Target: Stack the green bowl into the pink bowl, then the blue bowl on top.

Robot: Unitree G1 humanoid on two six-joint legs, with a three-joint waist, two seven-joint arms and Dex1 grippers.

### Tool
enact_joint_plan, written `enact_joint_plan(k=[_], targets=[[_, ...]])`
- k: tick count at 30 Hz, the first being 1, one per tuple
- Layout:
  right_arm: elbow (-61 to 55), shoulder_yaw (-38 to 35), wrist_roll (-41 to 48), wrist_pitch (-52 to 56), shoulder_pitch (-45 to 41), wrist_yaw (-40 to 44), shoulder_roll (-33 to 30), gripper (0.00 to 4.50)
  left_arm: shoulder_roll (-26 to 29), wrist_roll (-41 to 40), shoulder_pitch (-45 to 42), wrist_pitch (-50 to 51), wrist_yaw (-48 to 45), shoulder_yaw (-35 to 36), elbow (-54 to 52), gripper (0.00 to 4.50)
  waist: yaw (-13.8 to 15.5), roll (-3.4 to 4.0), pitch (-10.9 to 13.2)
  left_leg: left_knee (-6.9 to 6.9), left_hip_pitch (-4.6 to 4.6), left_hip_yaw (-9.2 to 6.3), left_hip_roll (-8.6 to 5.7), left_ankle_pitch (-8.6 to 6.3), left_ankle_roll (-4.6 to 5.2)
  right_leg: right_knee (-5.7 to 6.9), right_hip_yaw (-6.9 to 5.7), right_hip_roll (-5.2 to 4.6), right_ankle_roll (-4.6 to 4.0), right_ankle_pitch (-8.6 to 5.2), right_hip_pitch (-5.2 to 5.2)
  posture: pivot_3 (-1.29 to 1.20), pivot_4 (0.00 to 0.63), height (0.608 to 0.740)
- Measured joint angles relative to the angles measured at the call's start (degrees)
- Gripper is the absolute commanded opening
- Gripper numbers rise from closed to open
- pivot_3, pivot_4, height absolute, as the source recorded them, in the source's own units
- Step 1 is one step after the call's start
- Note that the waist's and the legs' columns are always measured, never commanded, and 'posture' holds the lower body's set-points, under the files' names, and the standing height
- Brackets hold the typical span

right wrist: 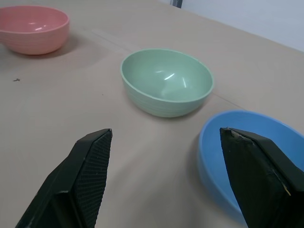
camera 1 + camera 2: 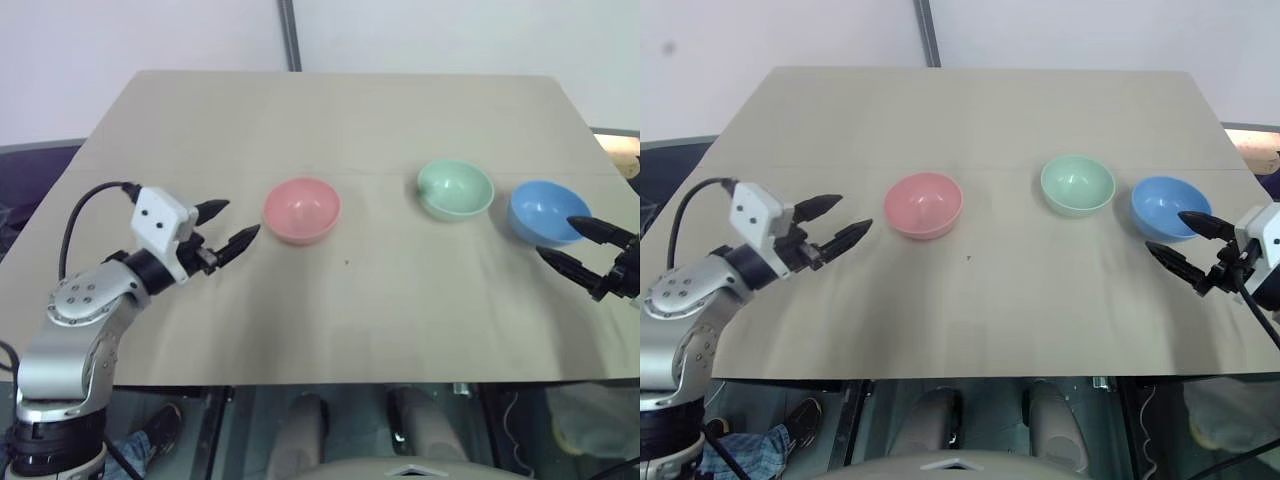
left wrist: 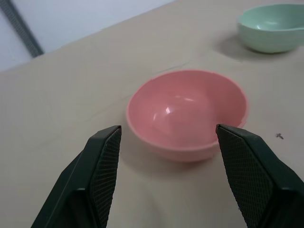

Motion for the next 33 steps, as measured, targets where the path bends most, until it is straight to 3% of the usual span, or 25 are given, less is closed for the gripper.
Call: enact_joint_plan(k=[10, 18, 33], targets=[[-1.79, 0.61, 0.45, 0.97, -0.73, -2.29, 0.03, 3.96, 3.23, 8.28, -12.47, -14.57, -12.58, -12.38, 16.70, 3.37, -0.11, 0.01, 0.00, -0.04, -0.02, 0.00, 0.00, 0.00, 0.00, -0.05, 0.00, 0.00, 0.00, 0.00, -0.01, 0.00, 0.150, 0.740], [-4.66, 1.06, 1.15, 1.41, -0.17, -4.42, 0.37, 3.96, -0.94, 14.18, -18.46, -24.89, -17.58, -19.91, 32.65, 3.37, -0.05, 0.01, 0.00, -0.03, -0.05, 0.00, -0.01, 0.00, 0.00, -0.05, -0.01, 0.00, 0.01, 0.01, -0.01, 0.00, 0.150, 0.740], [-5.73, 1.29, 1.84, 2.00, 0.50, -5.95, 0.59, 3.96, -3.27, 18.97, -23.78, -35.72, -22.26, -24.31, 42.47, 3.37, -0.05, 0.01, 0.00, -0.03, -0.05, -0.03, 0.00, 0.00, 0.00, -0.03, -0.02, 0.00, 0.00, 0.01, -0.01, 0.00, 0.150, 0.740]])
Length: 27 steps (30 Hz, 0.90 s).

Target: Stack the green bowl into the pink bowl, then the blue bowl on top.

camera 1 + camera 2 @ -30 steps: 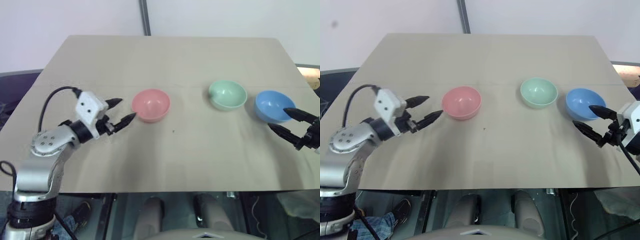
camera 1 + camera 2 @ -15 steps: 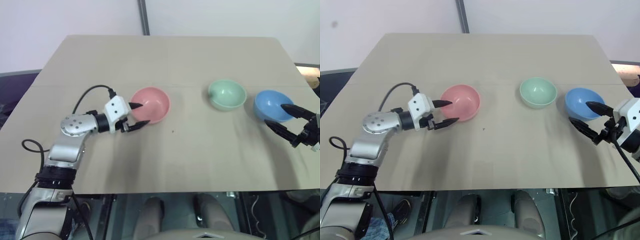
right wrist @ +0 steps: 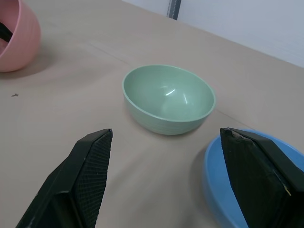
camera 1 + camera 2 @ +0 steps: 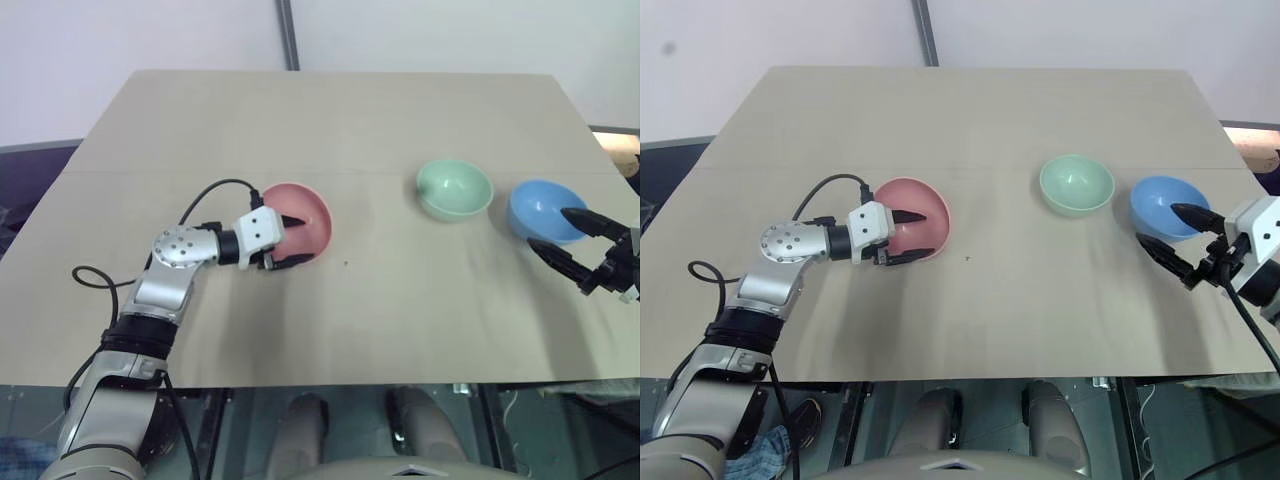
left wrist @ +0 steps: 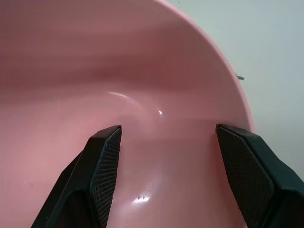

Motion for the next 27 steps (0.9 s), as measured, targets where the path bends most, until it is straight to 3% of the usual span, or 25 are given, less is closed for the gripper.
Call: enact_joint_plan(k=[11, 27], targets=[[0.28, 0.47, -0.03, -0.54, -0.15, -0.02, 0.26, 3.96, -0.02, -2.65, -0.58, 3.69, -1.71, 0.48, -5.70, 3.37, 0.03, 0.00, 0.00, 0.01, 0.01, -0.01, 0.00, 0.00, 0.00, 0.02, 0.00, 0.00, 0.00, 0.00, 0.00, 0.00, 0.150, 0.740], [1.84, 2.45, -0.16, -2.33, -0.78, 0.25, 0.32, 3.96, 0.45, -2.92, -0.91, 4.09, -1.56, 1.44, -5.66, 3.37, 0.01, 0.00, 0.00, 0.01, 0.00, -0.01, 0.00, 0.00, 0.00, 0.02, -0.01, 0.00, 0.00, 0.00, 0.00, 0.00, 0.150, 0.740]])
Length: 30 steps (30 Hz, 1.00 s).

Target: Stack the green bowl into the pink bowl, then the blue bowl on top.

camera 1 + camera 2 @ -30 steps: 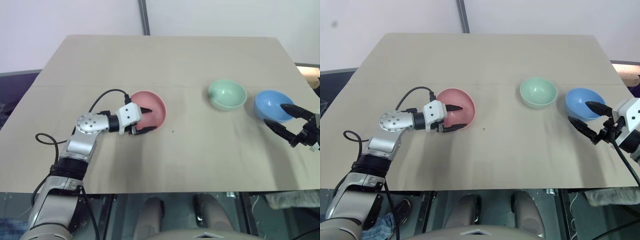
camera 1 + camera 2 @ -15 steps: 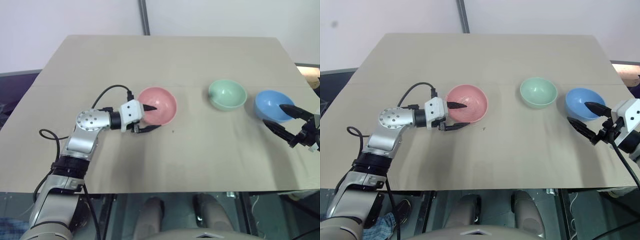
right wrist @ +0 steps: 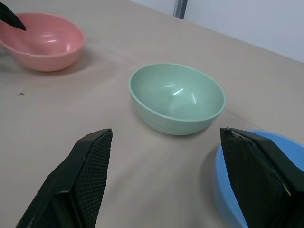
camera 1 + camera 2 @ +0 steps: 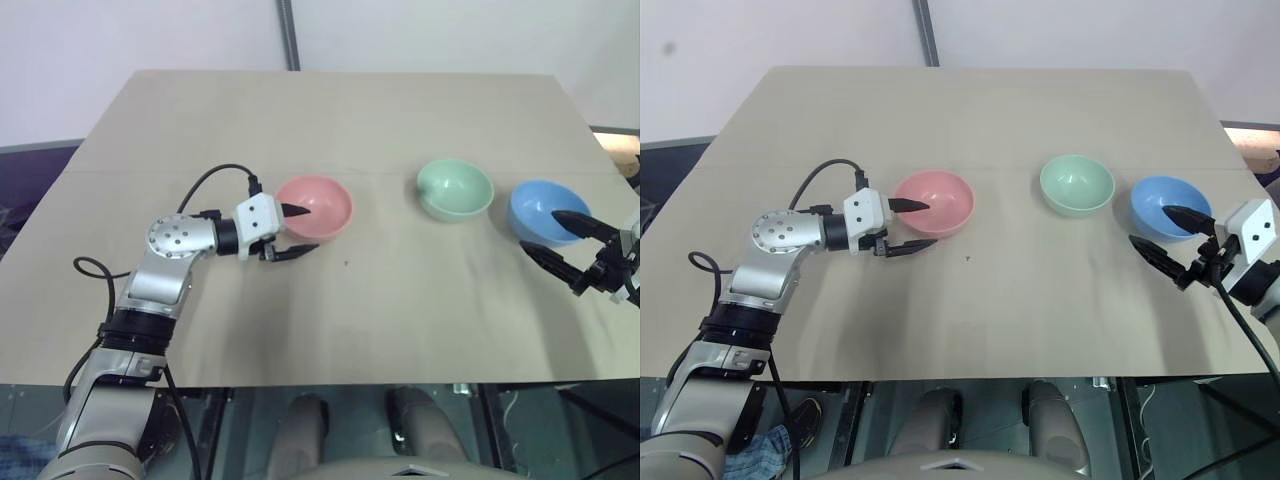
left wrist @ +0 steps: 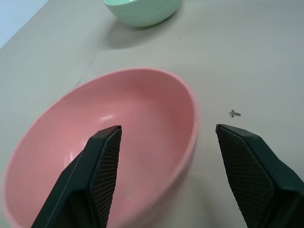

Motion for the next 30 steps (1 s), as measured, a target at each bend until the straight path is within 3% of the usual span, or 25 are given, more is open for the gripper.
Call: enact_joint_plan(k=[8, 12, 16, 17, 30], targets=[[0.24, 0.00, -0.02, -0.55, 0.02, -0.07, 0.00, 3.96, 0.04, 0.52, 0.15, -1.05, -0.99, -0.11, 1.02, 3.37, -0.01, 0.00, 0.00, 0.00, 0.00, 0.00, 0.00, 0.00, 0.00, 0.00, 0.00, 0.00, 0.00, 0.00, 0.00, 0.00, 0.150, 0.740], [0.24, 0.00, -0.04, -0.96, 0.03, -0.16, 0.00, 4.04, 0.04, 0.53, 0.81, -1.37, -2.15, -0.39, 1.28, 2.19, -0.02, 0.00, 0.00, 0.00, 0.00, 0.00, 0.00, 0.00, 0.00, 0.00, 0.00, 0.00, 0.00, 0.00, 0.00, 0.00, 0.150, 0.740], [0.24, 0.00, -0.05, -1.15, 0.05, -0.24, 0.00, 4.04, 0.03, 0.57, 1.08, -2.13, -2.52, -0.40, 1.62, 0.31, 0.00, 0.00, 0.00, 0.00, 0.00, 0.00, 0.00, 0.00, 0.00, 0.00, 0.00, 0.00, 0.00, 0.00, 0.00, 0.00, 0.150, 0.740], [0.24, 0.00, -0.05, -1.15, 0.05, -0.25, 0.00, 4.04, 0.03, 0.57, 1.08, -2.18, -2.56, -0.42, 1.68, 0.05, 0.00, 0.00, 0.00, 0.00, 0.01, 0.00, 0.00, 0.00, 0.00, 0.01, 0.00, 0.00, 0.00, 0.00, 0.00, 0.00, 0.150, 0.740], [0.51, 0.22, -1.01, -1.28, -0.18, -0.30, 0.00, 4.04, -0.78, 0.39, 0.80, -1.33, -3.66, -1.62, -2.09, 0.05, 0.12, 0.01, 0.00, 0.02, -0.01, 0.00, 0.00, 0.00, 0.00, 0.00, 0.00, 0.00, 0.00, 0.00, 0.00, 0.00, 0.150, 0.740]])
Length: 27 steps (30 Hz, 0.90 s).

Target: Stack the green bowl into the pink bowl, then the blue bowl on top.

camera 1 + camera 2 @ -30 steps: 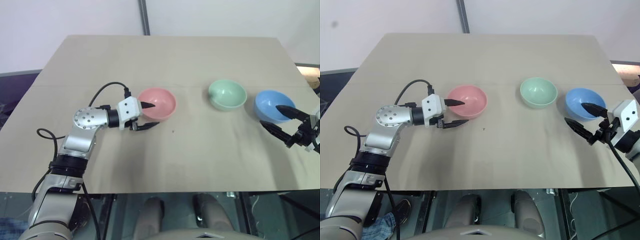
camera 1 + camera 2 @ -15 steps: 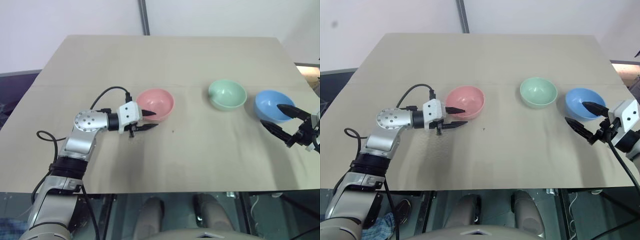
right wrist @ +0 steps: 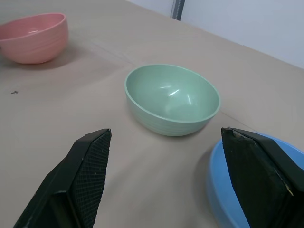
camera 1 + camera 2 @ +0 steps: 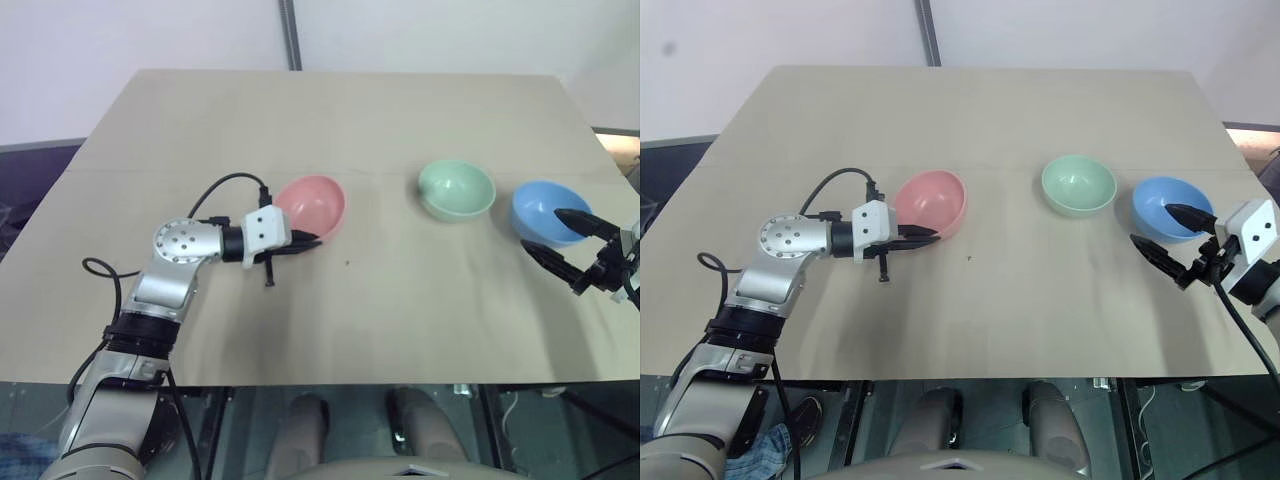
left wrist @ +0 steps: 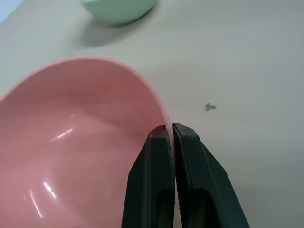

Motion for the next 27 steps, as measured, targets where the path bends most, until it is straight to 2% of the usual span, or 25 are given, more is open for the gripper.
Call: enact_joint_plan(k=[10, 15, 17, 18, 19, 25, 27], targets=[[-0.03, 0.07, -0.20, -0.04, 0.01, 0.01, 0.02, 4.04, 0.23, -1.12, 0.65, 2.99, -4.28, -4.35, -13.36, 0.05, -0.14, 0.00, 0.00, 0.00, 0.02, 0.01, 0.00, 0.00, 0.00, 0.01, 0.01, 0.00, 0.00, 0.00, 0.00, 0.00, 0.150, 0.740], [-0.05, 0.21, -0.21, -0.03, 0.02, 0.00, 0.03, 4.04, 1.42, -1.18, 2.31, 4.65, -6.71, -5.78, -15.76, 0.05, -0.22, 0.00, 0.00, 0.00, 0.02, 0.00, 0.00, 0.00, 0.00, 0.02, 0.01, 0.01, 0.00, 0.00, 0.00, 0.00, 0.150, 0.740], [-0.15, 0.29, -0.21, -0.03, 0.06, -0.05, 0.27, 4.04, 2.21, -1.46, 3.54, 5.91, -8.07, -6.57, -16.96, 0.76, -0.21, 0.00, 0.00, 0.00, 0.02, 0.01, 0.00, 0.00, 0.00, 0.01, 0.01, 0.01, 0.00, 0.00, 0.00, 0.00, 0.150, 0.740], [-0.22, 0.30, -0.21, -0.03, 0.13, -0.05, 0.44, 4.04, 2.30, -1.61, 3.95, 6.16, -8.29, -6.60, -17.18, 0.92, -0.21, 0.00, 0.00, 0.00, 0.02, 0.00, 0.00, 0.00, 0.00, 0.01, 0.01, 0.01, 0.00, 0.00, 0.00, 0.00, 0.150, 0.740], [-0.24, 0.31, -0.20, -0.03, 0.20, -0.05, 0.50, 4.04, 2.35, -1.73, 4.08, 6.59, -8.36, -6.60, -17.20, 1.49, -0.18, 0.00, 0.00, 0.00, 0.02, 0.00, 0.00, 0.00, 0.00, 0.02, 0.01, 0.01, 0.00, 0.00, 0.00, 0.00, 0.150, 0.740], [-0.29, 0.31, -0.21, -0.03, 0.19, -0.04, 0.50, 4.04, 2.60, -1.14, 4.08, 6.70, -7.53, -6.53, -17.08, 4.20, -0.12, 0.00, 0.00, 0.01, 0.02, 0.00, 0.00, 0.00, 0.00, 0.01, 0.01, 0.01, 0.00, 0.00, 0.00, 0.00, 0.150, 0.740], [-0.29, 0.31, -0.20, -0.02, 0.18, -0.03, 0.50, 4.04, 2.46, -1.33, 4.08, 6.93, -6.88, -6.30, -17.09, 4.36, -0.12, 0.00, 0.00, 0.01, 0.02, 0.00, 0.00, 0.00, 0.00, 0.01, 0.01, 0.01, 0.00, 0.00, 0.00, 0.00, 0.150, 0.740]])
